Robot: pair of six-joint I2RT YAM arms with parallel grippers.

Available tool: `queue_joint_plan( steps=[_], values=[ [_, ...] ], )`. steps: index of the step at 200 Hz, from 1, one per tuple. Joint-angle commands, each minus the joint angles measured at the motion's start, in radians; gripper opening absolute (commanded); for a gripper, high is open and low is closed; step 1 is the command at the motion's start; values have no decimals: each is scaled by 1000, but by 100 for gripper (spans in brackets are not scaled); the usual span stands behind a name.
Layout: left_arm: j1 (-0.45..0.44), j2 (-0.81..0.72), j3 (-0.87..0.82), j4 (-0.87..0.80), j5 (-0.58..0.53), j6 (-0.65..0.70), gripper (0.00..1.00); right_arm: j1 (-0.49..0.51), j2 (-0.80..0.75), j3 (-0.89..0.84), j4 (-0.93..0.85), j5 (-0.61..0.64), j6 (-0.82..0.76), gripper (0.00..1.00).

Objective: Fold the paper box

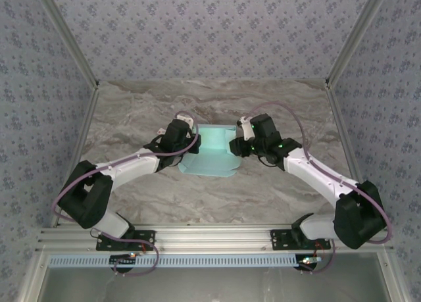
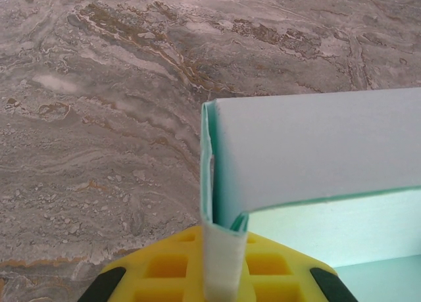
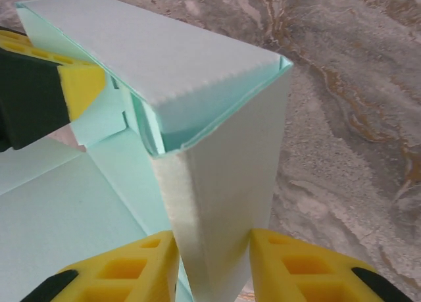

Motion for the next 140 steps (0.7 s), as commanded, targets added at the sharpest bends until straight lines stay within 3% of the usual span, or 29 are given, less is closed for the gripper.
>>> queue_joint_plan(
  steps=[1,78,140],
  values=[
    [-27,-5,28,19,49,11,3,37,7,43,-6,187,17,32],
    [-40,3,28,28,41,0,3,242,111,186,-220,728,194,19],
    [-47,-2,29,22,12,-26,3,346,225,333,-429,996,296,18]
  ],
)
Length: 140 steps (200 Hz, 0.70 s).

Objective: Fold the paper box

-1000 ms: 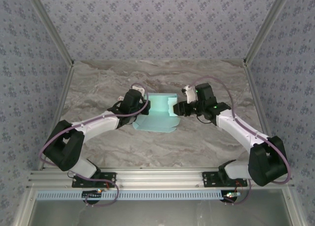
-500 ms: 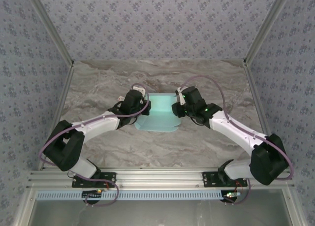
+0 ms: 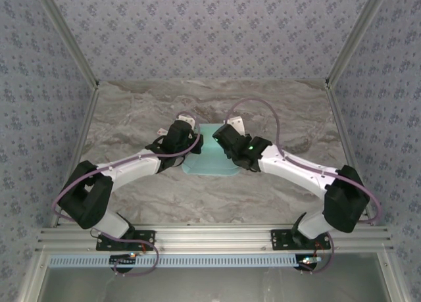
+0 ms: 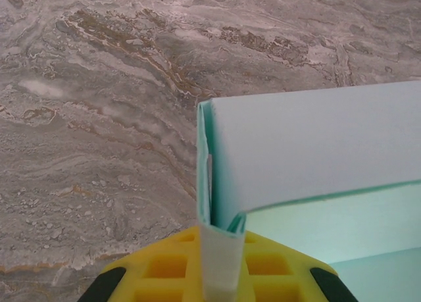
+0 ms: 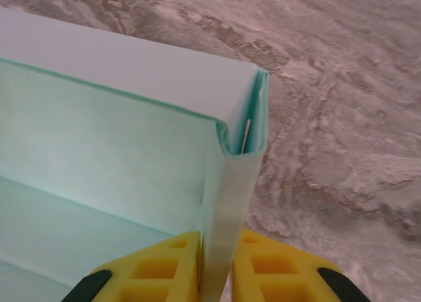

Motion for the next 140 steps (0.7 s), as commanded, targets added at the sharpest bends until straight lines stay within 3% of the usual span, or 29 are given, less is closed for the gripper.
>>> queue_joint_plan(
  steps=[1,101,140],
  values=[
    [-23,-3,28,-1,26,1,3,27,42,88,-114,197,59,18],
    [-46,-21,-10,40,-4,-62,3,57,167,217,-329,388,163,16],
    [-45,-12,-10,48,-4,-68,2,53,129,190,-236,307,118,18]
  ],
)
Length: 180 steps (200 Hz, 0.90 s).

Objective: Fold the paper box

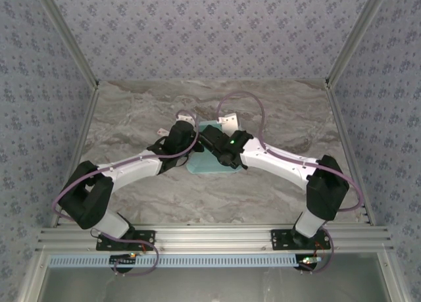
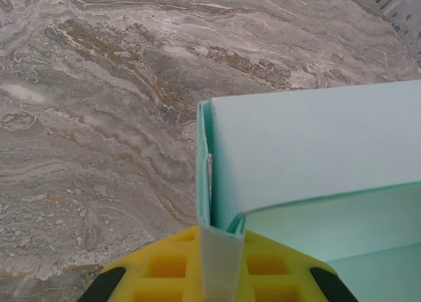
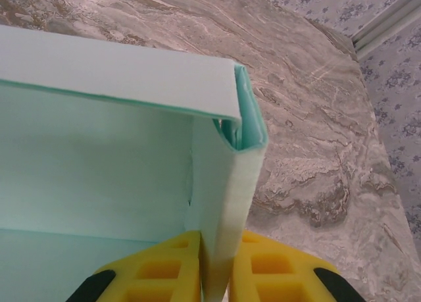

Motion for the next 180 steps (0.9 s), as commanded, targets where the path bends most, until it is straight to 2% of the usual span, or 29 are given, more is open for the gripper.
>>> queue_joint_plan(
  steps=[1,25,71,101,137,180],
  values=[
    [-19,-12,-10,-5,22,21,2,-8,-27,-6,25,35,-23,18],
    [-19,-15,-10,-7,21,23,2,-29,-88,-52,122,-76,-64,20],
    [-20,-16,-5,-13,18,27,3,-74,-139,-90,192,-230,-74,26],
    [-19,-15,-3,-16,16,30,3,-85,-154,-94,204,-268,-74,29],
    [-19,-14,0,-20,12,36,3,-94,-179,-100,208,-288,-80,37],
    [-19,-18,1,-24,11,41,3,-119,-197,-145,211,-355,-90,38]
  ],
)
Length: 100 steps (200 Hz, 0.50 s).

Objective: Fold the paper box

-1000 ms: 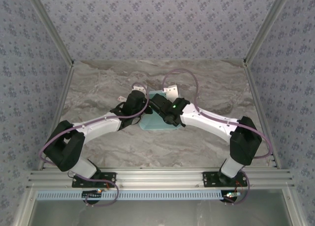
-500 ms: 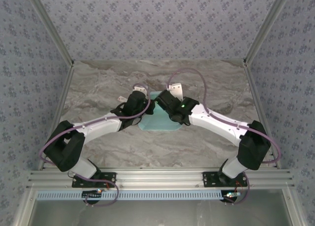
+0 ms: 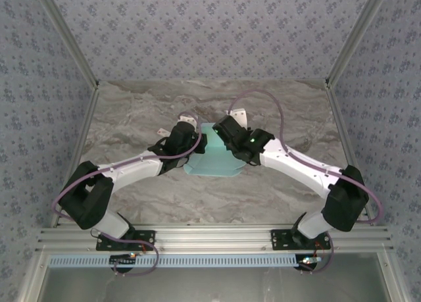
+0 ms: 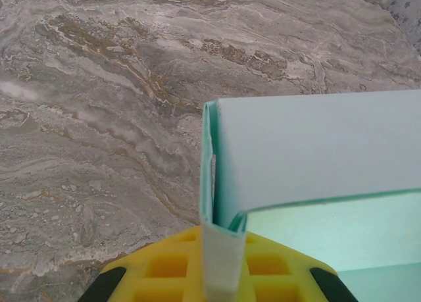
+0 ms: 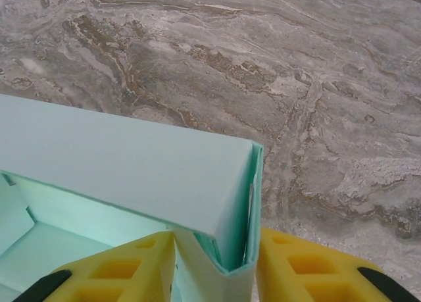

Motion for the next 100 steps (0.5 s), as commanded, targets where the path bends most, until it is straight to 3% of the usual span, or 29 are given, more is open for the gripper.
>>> queue_joint_plan(
  steps=[1,57,100],
  values=[
    [-6,-18,2,-15,10,21,3,-24,-33,-42,10,-57,-13,38],
    [-7,-15,2,-18,8,23,3,-61,-111,-156,129,-263,-83,53],
    [-7,-12,1,-17,8,21,3,-91,-179,-212,173,-371,-101,53]
  ],
)
